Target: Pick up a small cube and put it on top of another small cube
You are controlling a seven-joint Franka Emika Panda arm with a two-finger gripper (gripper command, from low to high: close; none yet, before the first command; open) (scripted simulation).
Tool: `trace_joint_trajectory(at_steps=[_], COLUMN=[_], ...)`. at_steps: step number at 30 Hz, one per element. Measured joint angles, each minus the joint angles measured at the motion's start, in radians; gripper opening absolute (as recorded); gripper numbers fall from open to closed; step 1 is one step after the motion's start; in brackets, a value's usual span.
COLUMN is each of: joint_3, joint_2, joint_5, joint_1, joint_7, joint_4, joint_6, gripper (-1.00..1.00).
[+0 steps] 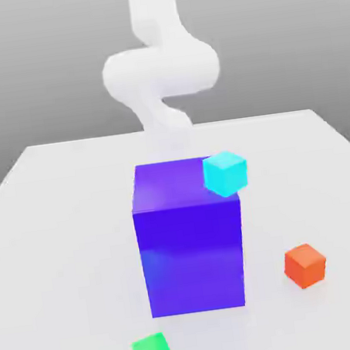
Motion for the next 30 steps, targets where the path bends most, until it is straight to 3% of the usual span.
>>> trace_joint_trajectory(at_steps=[30], joint_3=[-0.236], joint_2=[1.098], joint_5=[0.193], joint_1=[-0.324], joint_7=[0.397], joint_4=[0.136], joint_6=[0.243], gripper=[0.00])
